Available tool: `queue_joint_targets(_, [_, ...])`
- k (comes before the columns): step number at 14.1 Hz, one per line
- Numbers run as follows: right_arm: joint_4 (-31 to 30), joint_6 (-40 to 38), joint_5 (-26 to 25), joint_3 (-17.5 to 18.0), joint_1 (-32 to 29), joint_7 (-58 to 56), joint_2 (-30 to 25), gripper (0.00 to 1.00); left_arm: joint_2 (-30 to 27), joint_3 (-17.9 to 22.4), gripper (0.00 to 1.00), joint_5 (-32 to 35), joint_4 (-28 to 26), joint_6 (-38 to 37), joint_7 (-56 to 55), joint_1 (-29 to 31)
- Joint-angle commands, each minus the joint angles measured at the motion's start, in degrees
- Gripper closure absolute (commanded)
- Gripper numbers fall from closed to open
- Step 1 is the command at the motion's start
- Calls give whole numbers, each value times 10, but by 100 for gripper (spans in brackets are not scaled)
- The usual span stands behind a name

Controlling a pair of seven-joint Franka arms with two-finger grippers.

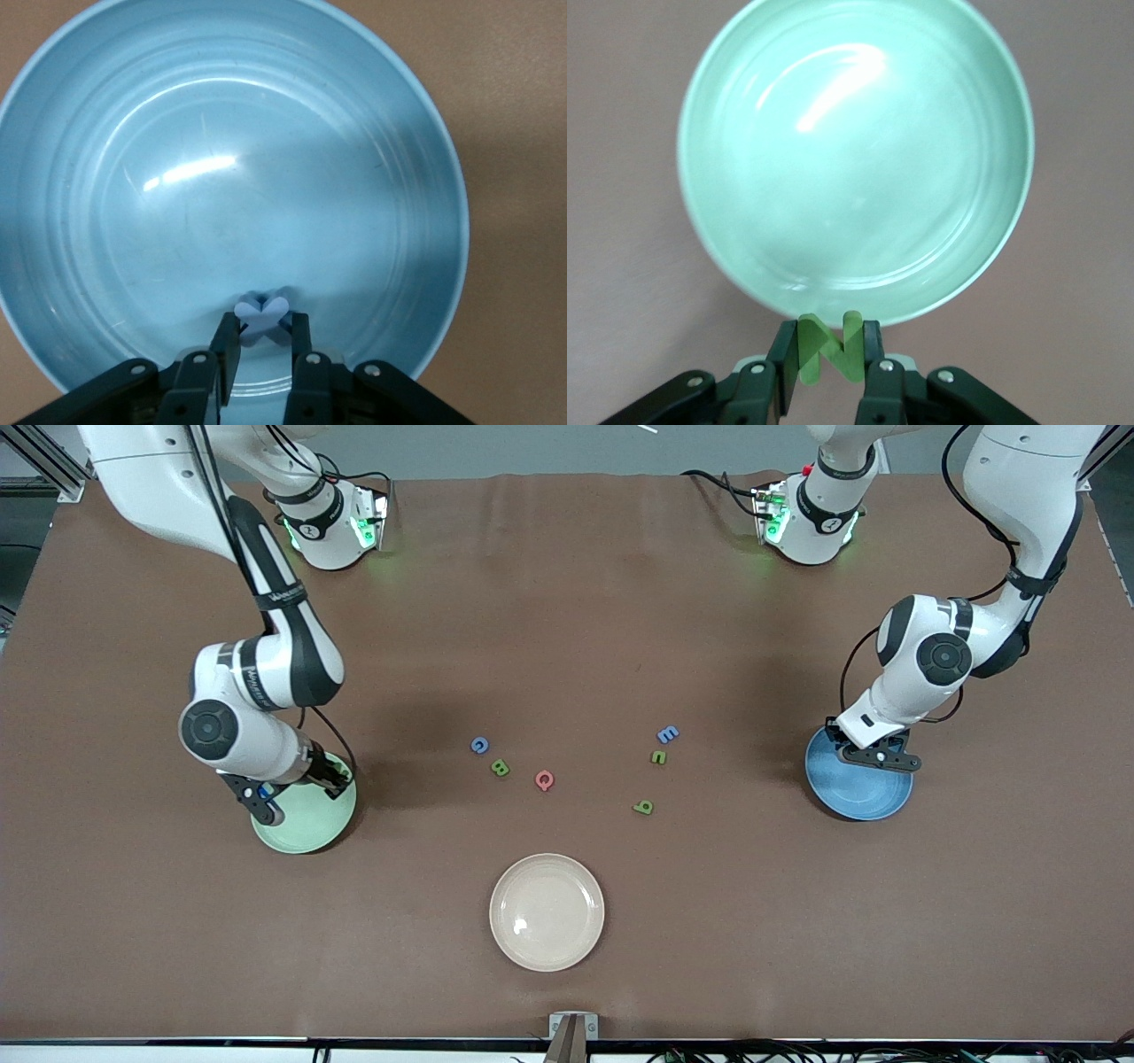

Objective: Sort upper and lower case letters into plates

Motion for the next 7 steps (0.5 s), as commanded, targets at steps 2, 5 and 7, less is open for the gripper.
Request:
queue_joint_targets(2, [-55,45,4,11,-48,-73,-22,100,-4,-4,41,14,2,4,-2,7])
queue_joint_targets(5, [-90,119,4,11,-52,-81,-16,100,-18,-8,0,18,14,-14,-4,5])
queue_joint_targets(7, [-94,133,4,11,-52,-82,-9,99,-39,-27,0,18,29,-68,-6,0])
